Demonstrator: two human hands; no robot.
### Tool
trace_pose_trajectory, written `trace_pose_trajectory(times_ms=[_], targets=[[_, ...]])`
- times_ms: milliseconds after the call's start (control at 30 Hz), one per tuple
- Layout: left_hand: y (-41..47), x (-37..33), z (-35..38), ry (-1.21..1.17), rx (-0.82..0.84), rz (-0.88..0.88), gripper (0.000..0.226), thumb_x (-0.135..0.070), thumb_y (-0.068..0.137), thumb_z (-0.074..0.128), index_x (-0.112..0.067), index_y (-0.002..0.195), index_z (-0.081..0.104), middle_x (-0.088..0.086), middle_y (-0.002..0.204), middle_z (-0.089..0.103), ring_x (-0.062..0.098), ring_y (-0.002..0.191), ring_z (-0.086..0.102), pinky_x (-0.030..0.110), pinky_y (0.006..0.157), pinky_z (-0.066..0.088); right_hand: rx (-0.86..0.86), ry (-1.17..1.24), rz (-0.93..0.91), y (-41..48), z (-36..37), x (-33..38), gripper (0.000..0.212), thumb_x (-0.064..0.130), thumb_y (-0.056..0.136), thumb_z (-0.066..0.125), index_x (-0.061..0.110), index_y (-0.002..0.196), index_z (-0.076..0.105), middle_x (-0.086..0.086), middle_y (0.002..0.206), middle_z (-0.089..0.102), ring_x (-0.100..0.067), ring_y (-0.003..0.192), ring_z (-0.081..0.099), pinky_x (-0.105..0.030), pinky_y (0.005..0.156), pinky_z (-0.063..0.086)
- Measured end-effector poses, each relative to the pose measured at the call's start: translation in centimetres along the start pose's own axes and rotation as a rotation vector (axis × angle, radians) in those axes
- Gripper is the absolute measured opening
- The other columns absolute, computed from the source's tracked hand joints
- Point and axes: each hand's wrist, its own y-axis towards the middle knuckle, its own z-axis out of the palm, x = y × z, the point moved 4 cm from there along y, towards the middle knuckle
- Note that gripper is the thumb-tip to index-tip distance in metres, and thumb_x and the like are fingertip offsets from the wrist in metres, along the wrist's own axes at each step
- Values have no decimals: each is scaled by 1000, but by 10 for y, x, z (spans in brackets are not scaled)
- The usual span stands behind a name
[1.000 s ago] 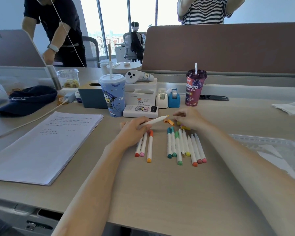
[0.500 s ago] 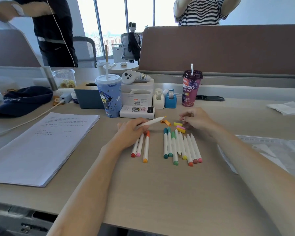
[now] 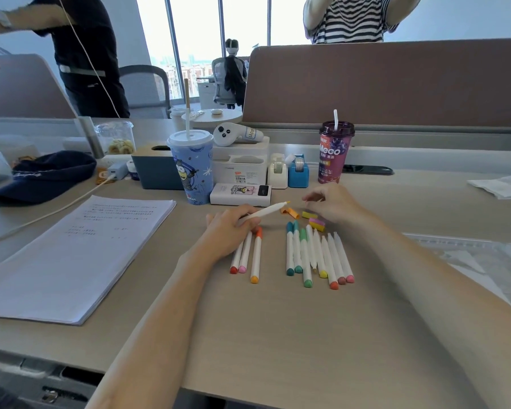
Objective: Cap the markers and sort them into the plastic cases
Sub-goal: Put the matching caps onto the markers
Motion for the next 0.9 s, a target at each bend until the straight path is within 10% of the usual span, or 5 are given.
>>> trace_pose_trajectory(times_ms=[400, 900], targets=[[3, 5, -1, 16, -35, -7, 21, -40, 100, 40, -40, 111, 58, -14, 89, 68, 11, 98, 56, 37, 94, 31, 116, -165, -38, 16, 30, 30, 32, 38, 82, 72, 23, 109, 66, 4, 99, 62, -13, 90, 57, -30, 81, 51], [5, 1, 3, -274, 48, 18, 17, -41, 97, 46, -35, 94, 61, -15, 78, 72, 6, 86, 64, 46, 98, 44, 201, -98, -120, 12, 24, 29, 31, 16, 87, 69, 16, 118, 67, 1, 102, 63, -15, 94, 57, -25, 79, 47]])
